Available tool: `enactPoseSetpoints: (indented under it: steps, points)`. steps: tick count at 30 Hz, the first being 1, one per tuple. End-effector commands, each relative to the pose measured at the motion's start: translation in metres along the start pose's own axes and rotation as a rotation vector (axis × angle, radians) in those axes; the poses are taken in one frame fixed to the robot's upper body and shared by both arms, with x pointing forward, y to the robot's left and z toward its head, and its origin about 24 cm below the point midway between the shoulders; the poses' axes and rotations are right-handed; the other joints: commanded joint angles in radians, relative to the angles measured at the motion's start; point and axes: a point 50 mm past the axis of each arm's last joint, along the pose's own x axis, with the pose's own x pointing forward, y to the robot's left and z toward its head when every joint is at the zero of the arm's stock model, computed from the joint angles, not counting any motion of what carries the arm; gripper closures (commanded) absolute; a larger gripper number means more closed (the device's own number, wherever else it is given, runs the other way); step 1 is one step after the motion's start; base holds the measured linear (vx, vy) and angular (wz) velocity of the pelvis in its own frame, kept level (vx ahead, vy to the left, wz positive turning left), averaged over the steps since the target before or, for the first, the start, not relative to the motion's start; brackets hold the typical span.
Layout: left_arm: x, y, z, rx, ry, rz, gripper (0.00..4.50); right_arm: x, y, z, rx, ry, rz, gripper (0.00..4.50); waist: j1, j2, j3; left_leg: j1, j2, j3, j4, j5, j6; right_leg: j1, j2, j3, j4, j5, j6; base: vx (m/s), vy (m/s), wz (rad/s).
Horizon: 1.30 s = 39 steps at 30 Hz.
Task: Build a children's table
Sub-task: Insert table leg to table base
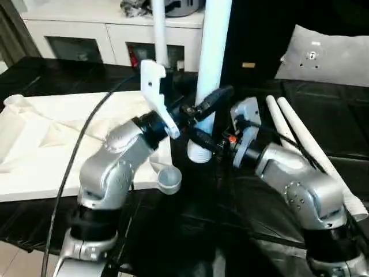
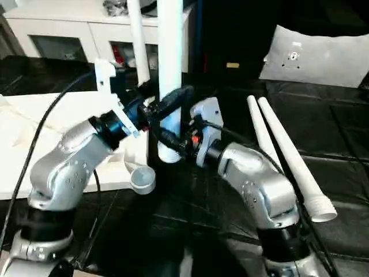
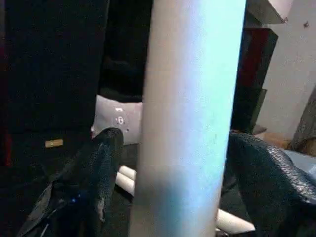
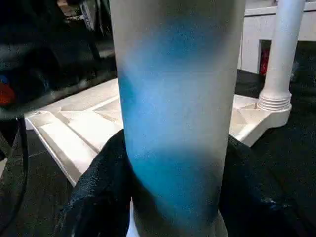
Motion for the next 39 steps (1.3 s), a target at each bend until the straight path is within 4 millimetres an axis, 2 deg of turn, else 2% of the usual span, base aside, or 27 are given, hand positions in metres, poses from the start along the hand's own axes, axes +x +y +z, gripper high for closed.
enactPoseSetpoints:
  steps: [1, 3, 6, 9, 10, 11, 14, 16, 19, 22, 36, 37, 39]
  points:
    - [0.000, -0.003, 0.001, 0.018, 0.009, -0.001, 1.18, 0.000, 0.002, 0.005, -0.023, -0.029, 0.003, 2.57, -0.004, -0.009, -0.065, 0.003, 0.064, -0.017, -0.073, -0.078, 0.006, 0.051, -0.081, 0.051, -0.075, -0.095, -0.194, 0.000, 0.000, 0.00]
    - [0.000, -0.003, 0.000, 0.019, 0.013, 0.002, 1.18, 0.001, 0.003, 0.005, -0.022, -0.030, 0.003, 2.57, -0.004, -0.009, -0.066, 0.004, 0.064, -0.017, -0.072, -0.071, 0.007, 0.051, -0.081, 0.051, -0.074, -0.082, -0.193, 0.000, 0.000, 0.00]
    - [-0.002, -0.002, 0.000, 0.013, 0.017, 0.011, 1.61, 0.001, 0.003, 0.005, -0.025, -0.031, 0.007, 2.57, -0.004, -0.008, -0.066, 0.003, 0.064, -0.018, -0.072, -0.064, 0.007, 0.052, -0.081, 0.051, -0.073, -0.064, -0.196, 0.000, 0.000, 0.00]
    - [-0.003, -0.001, 0.000, 0.013, 0.024, 0.011, 1.58, 0.001, 0.003, 0.006, -0.028, -0.031, 0.008, 2.57, -0.005, -0.007, -0.065, 0.003, 0.063, -0.017, -0.072, -0.072, 0.007, 0.051, -0.080, 0.051, -0.074, -0.070, -0.197, 0.000, 0.000, 0.00]
    - [-0.003, -0.001, 0.000, 0.013, 0.026, 0.012, 1.86, 0.001, 0.003, 0.006, -0.029, -0.031, 0.009, 2.57, -0.005, -0.004, -0.065, 0.004, 0.063, -0.018, -0.072, -0.075, 0.005, 0.051, -0.080, 0.051, -0.074, -0.074, -0.197, 0.000, 0.000, 0.00]
    - [-0.003, 0.000, -0.001, 0.011, 0.027, 0.013, 2.00, 0.000, 0.004, 0.006, -0.029, -0.031, 0.009, 2.57, -0.006, -0.005, -0.064, 0.003, 0.063, -0.018, -0.073, -0.081, 0.003, 0.051, -0.080, 0.051, -0.076, -0.080, -0.195, 0.000, 0.000, 0.00]
    - [-0.002, 0.000, -0.001, 0.011, 0.035, 0.010, 1.96, 0.000, 0.003, 0.006, -0.031, -0.029, 0.009, 2.57, -0.006, -0.003, -0.065, 0.004, 0.064, -0.019, -0.073, -0.083, -0.001, 0.051, -0.080, 0.051, -0.074, -0.076, -0.194, 0.000, 0.000, 0.00]
    - [-0.003, 0.000, -0.001, 0.004, 0.036, 0.010, 2.34, -0.001, 0.004, 0.006, -0.031, -0.028, 0.010, 2.57, -0.006, -0.002, -0.065, 0.004, 0.064, -0.019, -0.073, -0.082, -0.002, 0.051, -0.080, 0.051, -0.074, -0.069, -0.194, 0.000, 0.000, 0.00]
    - [-0.003, 0.001, -0.001, -0.001, 0.039, 0.009, 2.33, -0.001, 0.004, 0.006, -0.032, -0.028, 0.010, 2.57, -0.007, -0.001, -0.065, 0.004, 0.063, -0.018, -0.072, -0.084, -0.001, 0.052, -0.079, 0.051, -0.073, -0.059, -0.199, 0.000, 0.000, 0.00]
    - [-0.004, 0.003, 0.000, -0.013, 0.040, 0.022, 2.56, -0.001, 0.004, 0.006, -0.034, -0.026, 0.009, 2.57, -0.007, -0.002, -0.065, 0.004, 0.064, -0.019, -0.073, -0.084, -0.001, 0.052, -0.079, 0.051, -0.074, -0.067, -0.200, 0.000, 0.000, 0.00]
    - [-0.003, 0.006, 0.003, -0.033, 0.039, 0.013, 2.60, -0.002, -0.001, 0.008, -0.018, -0.006, -0.024, 2.57, -0.008, -0.002, -0.064, 0.005, 0.063, -0.019, -0.074, -0.087, -0.003, 0.051, -0.079, 0.051, -0.075, -0.069, -0.199, 0.000, 0.000, 0.00]
    - [-0.003, 0.005, 0.003, -0.031, 0.043, 0.006, 2.60, -0.002, -0.001, 0.008, -0.004, -0.007, -0.023, 2.01, -0.009, -0.002, -0.064, 0.005, 0.063, -0.019, -0.074, -0.088, -0.003, 0.051, -0.079, 0.051, -0.075, -0.070, -0.199, 0.000, 0.000, 0.00]
    - [-0.003, 0.004, 0.003, -0.030, 0.046, -0.003, 2.60, -0.002, -0.002, 0.009, 0.013, -0.009, -0.022, 2.01, -0.008, -0.001, -0.064, 0.005, 0.063, -0.019, -0.074, -0.089, -0.005, 0.052, -0.079, 0.051, -0.075, -0.073, -0.199, 0.000, 0.000, 0.00]
